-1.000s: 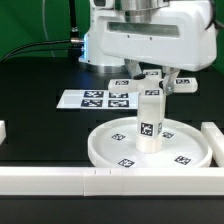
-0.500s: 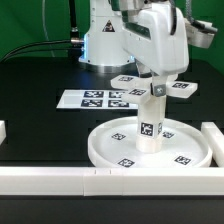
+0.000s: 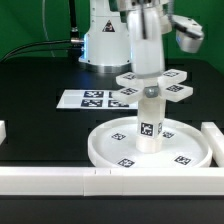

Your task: Assemble round table

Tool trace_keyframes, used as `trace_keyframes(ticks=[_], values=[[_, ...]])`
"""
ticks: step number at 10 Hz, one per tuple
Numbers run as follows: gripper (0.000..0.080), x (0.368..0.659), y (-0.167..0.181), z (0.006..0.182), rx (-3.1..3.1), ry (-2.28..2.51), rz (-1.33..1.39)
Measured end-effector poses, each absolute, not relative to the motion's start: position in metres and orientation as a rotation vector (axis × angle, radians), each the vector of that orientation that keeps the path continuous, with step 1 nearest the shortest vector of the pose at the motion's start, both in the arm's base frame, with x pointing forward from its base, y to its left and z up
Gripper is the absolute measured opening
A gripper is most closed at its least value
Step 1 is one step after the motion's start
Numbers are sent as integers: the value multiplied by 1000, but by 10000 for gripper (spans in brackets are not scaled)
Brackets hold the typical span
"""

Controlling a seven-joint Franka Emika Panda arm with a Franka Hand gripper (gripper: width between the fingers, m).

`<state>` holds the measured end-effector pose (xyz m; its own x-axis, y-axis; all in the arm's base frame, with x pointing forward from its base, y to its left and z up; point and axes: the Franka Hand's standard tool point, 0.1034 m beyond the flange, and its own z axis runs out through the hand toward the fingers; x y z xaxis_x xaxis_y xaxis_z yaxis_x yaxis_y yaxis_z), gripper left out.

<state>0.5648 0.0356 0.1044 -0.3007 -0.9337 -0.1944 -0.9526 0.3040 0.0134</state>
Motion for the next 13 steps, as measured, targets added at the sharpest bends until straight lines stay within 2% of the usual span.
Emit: trace_keyframes(ticks=[3, 4, 5, 6, 7, 10, 13], values=[[446, 565, 36, 104, -1658, 2477, 209], [501, 565, 37, 104, -1664, 2472, 211], [501, 564, 36, 105, -1707, 2439, 215], [627, 564, 35, 110, -1738, 2402, 227], [644, 566, 36, 116, -1750, 2377, 229], [649, 573, 39, 141, -1709, 2322, 225], [649, 572, 43, 137, -1905, 2193, 243]])
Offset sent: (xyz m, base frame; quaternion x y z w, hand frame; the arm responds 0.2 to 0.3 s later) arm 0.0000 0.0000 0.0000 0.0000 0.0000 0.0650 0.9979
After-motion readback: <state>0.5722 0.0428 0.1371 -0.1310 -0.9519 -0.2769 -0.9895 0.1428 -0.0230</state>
